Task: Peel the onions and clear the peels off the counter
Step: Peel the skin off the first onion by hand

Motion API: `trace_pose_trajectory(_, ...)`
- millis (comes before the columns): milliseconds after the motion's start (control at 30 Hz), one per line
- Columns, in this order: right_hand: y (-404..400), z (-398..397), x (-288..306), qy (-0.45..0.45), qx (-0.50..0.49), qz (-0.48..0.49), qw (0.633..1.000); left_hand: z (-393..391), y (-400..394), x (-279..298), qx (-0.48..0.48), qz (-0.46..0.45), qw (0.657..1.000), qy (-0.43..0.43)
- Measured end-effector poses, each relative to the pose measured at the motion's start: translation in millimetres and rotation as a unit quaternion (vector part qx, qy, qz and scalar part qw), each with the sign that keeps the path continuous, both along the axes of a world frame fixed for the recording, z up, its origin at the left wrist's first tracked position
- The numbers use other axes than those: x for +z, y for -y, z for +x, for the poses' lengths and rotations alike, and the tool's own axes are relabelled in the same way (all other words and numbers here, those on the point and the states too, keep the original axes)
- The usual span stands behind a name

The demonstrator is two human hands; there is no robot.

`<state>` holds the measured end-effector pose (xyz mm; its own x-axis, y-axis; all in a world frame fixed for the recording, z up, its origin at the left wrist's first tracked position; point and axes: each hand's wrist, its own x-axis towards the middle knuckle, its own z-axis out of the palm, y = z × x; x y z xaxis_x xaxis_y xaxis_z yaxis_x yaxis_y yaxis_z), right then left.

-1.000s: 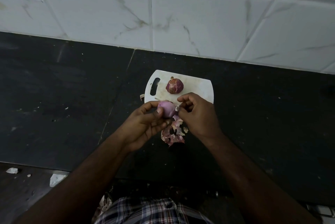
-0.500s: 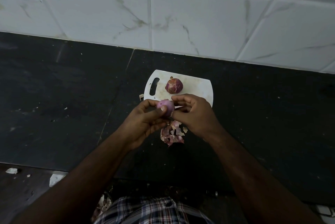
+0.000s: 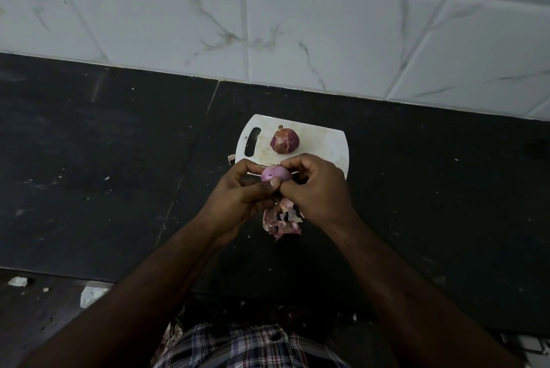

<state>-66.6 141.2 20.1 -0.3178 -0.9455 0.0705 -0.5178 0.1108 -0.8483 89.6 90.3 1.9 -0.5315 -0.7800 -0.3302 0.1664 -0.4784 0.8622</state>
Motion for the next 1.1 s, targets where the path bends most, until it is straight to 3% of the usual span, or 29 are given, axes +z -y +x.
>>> trace_pose_trajectory(300,0.5,-16.3,-5.6,0.084,-0.014,-0.016,0.996,3.1,-2.2,1.6,-0.008,0.086,0.994,-0.065)
trace_pose_trajectory(600,-5.2,-14.3,-11.2,-0.012,-0.040,-0.065,0.997,6.6,-2.9,-5.4,-0.009,0.086,0.995,-0.052)
trace_pose_trajectory(733,-5.0,-26.8,-7.3,-0.031,0.009,0.019,0.999,12.2,-0.6,-10.6,-0.026,0.088,0.992,-0.089)
trace_pose_trajectory(833,-7.0,-22.9,-1.2,-0.023,0.037,0.050,0.998,12.6,-0.7,-12.6,-0.037,0.057,0.995,-0.072)
trace_pose_trajectory(1000,-3.8,-5.2,5.9,-0.036,0.104,0.017,0.994,8.1,-3.4,-11.9,-0.062,-0.027,0.998,-0.021)
trace_pose_trajectory(1100,-3.8,-2.6,2.5,-0.061,0.083,-0.016,0.994,7.2,-3.7,-9.9,-0.047,-0.056,0.997,0.005)
